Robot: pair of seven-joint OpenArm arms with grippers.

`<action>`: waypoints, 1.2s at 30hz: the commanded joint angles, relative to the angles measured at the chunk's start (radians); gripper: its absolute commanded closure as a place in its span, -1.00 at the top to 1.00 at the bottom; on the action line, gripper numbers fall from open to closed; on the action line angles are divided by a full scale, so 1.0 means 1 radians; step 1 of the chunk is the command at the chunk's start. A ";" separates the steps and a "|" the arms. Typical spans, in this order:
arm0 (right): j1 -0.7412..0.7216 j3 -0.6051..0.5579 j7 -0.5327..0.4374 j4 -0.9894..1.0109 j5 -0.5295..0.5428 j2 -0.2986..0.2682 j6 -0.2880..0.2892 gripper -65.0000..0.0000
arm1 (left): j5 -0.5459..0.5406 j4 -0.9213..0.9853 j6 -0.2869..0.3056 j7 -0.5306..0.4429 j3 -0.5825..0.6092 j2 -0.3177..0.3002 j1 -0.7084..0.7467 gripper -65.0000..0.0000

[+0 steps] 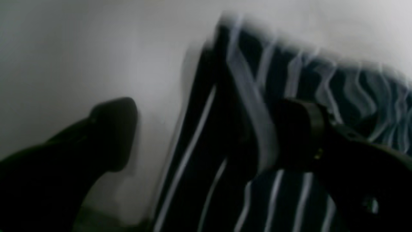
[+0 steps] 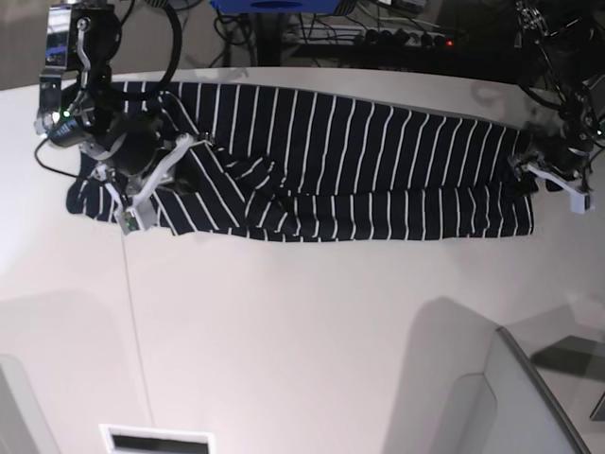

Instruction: Layout the t-shirt on the table in an organized manner, then fold the t-shirt properly

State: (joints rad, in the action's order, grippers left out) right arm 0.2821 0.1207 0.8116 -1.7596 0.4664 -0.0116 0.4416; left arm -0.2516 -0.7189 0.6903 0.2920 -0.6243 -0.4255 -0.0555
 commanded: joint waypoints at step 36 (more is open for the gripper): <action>0.059 0.004 -0.021 -0.047 0.018 -0.004 0.009 -0.98 | 0.033 -0.701 -0.245 0.013 0.142 -0.043 0.314 -1.00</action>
State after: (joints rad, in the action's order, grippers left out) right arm 0.3481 0.1226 0.8116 -1.7893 0.4667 -0.0139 0.4446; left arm -0.2157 -1.4048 0.4454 0.3313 -0.4793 -0.4557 0.2646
